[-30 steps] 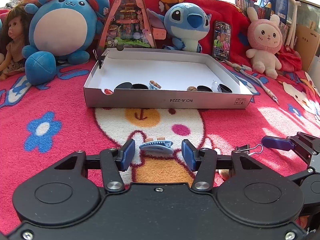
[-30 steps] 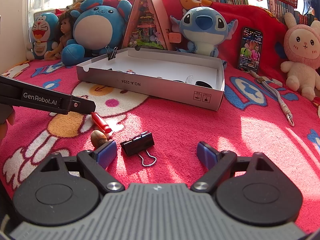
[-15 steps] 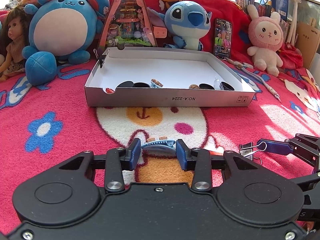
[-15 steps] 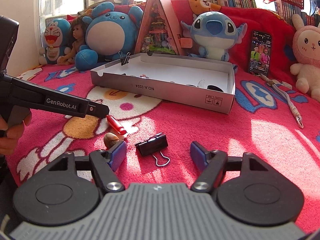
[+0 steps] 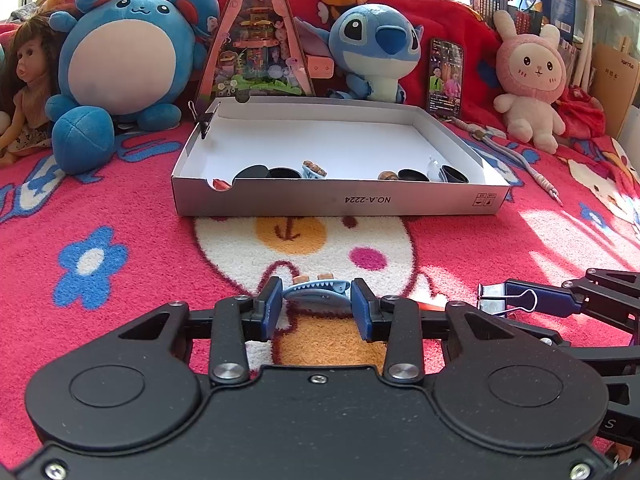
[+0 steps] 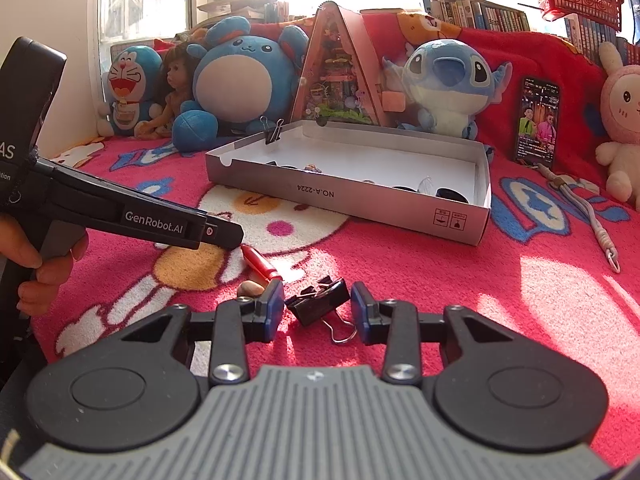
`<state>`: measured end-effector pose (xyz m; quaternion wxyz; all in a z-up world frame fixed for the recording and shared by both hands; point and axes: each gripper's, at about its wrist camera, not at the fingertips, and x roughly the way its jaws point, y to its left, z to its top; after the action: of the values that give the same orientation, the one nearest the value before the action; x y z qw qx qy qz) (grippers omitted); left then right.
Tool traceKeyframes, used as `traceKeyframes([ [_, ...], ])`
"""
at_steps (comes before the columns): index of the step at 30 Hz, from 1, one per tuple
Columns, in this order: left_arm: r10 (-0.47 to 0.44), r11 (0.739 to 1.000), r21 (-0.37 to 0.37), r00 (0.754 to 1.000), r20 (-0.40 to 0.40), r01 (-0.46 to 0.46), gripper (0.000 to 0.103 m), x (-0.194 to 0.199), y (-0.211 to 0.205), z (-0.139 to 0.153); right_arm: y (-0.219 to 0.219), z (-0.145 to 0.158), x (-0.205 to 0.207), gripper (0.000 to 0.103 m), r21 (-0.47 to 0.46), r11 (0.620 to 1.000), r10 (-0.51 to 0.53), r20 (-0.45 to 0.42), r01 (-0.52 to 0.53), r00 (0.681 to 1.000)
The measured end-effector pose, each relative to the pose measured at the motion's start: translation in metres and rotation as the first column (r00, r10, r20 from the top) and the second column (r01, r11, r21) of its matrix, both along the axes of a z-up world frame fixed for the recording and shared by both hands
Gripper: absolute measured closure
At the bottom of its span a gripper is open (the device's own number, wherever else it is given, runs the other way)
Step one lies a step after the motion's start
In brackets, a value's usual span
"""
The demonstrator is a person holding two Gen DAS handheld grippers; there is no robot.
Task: Organize rigid objects
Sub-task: 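Grasp the black binder clip with the right tool while the left tool holds the hair clip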
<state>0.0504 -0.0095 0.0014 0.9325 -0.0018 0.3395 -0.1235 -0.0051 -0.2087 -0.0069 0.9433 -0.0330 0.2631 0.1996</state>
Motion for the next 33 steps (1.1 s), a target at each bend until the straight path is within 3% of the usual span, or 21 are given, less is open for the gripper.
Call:
traceKeyframes([
  [3, 0.003, 1.0, -0.002, 1.0, 0.003, -0.003, 0.067, -0.0004, 0.0004, 0.0016, 0.0011, 0.0021, 0.0005, 0.073, -0.003, 1.0, -0.013, 0.007, 0.013, 1.0],
  [12, 0.005, 1.0, -0.003, 1.0, 0.009, -0.005, 0.067, -0.002, 0.0019, 0.0034, 0.0002, 0.0036, 0.0009, 0.074, 0.002, 1.0, -0.018, 0.007, 0.018, 1.0],
  [20, 0.008, 1.0, -0.005, 1.0, 0.008, -0.008, 0.067, -0.0025, 0.0036, 0.004, -0.0014, 0.002, -0.002, 0.068, 0.0, 1.0, 0.009, -0.018, -0.009, 1.0],
  [23, 0.008, 1.0, -0.006, 1.0, 0.008, -0.008, 0.067, -0.0024, 0.0036, 0.0037, -0.0023, 0.0015, -0.0011, 0.055, -0.007, 1.0, 0.007, -0.025, -0.007, 1.0],
  [33, 0.011, 1.0, -0.003, 1.0, 0.002, -0.011, 0.067, -0.0032, 0.0059, 0.003, 0.0011, -0.0014, -0.0024, 0.046, -0.054, 0.998, 0.043, -0.034, -0.045, 0.999],
])
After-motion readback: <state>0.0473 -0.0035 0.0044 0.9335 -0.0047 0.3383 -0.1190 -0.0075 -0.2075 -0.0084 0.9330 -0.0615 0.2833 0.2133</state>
